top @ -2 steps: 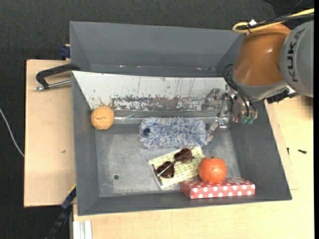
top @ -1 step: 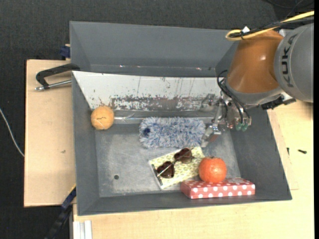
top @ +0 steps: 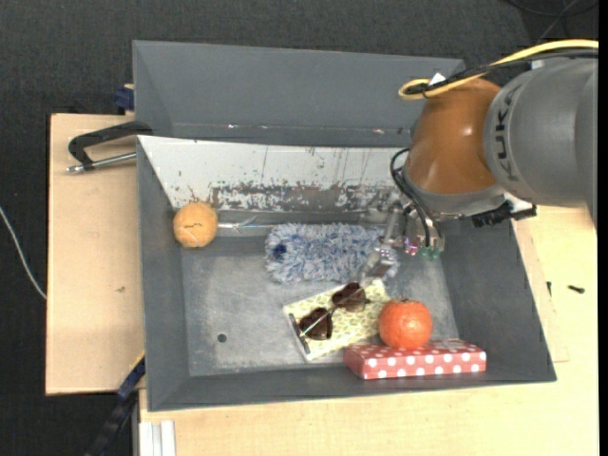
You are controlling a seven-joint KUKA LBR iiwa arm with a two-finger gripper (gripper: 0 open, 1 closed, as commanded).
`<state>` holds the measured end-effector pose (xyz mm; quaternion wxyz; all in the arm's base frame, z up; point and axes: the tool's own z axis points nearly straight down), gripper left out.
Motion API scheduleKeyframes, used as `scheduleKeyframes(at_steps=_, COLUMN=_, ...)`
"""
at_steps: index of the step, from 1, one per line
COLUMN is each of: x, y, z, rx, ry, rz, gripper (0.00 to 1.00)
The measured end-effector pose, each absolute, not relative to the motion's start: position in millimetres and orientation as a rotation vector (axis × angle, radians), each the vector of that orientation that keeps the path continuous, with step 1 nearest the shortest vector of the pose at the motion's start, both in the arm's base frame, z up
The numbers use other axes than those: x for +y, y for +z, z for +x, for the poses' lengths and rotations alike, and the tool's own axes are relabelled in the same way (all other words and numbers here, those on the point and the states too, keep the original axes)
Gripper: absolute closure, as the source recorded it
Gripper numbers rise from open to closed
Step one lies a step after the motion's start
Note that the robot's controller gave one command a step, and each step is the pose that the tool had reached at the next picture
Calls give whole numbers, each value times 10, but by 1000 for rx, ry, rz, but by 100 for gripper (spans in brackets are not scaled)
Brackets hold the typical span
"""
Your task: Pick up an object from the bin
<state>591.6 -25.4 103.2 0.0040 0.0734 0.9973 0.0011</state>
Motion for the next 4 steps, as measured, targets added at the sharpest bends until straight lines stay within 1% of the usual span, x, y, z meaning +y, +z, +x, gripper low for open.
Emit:
scheduleKeyframes(at_steps=1, x=334, y=979, z=5850, rx=3132, ry=2, rz=136, gripper=0)
scheduleKeyframes(at_steps=2, x=298, y=768, z=5869, rx=3142, ry=8, rz=146, gripper=100)
scheduleKeyframes(at_steps=3, x=298, y=768, z=5869, rx=3142, ry=8, rz=146, gripper=100)
scheduleKeyframes(at_steps=4, x=523, y=2246, z=5752, rx=3135, ry=2, rz=76, gripper=100)
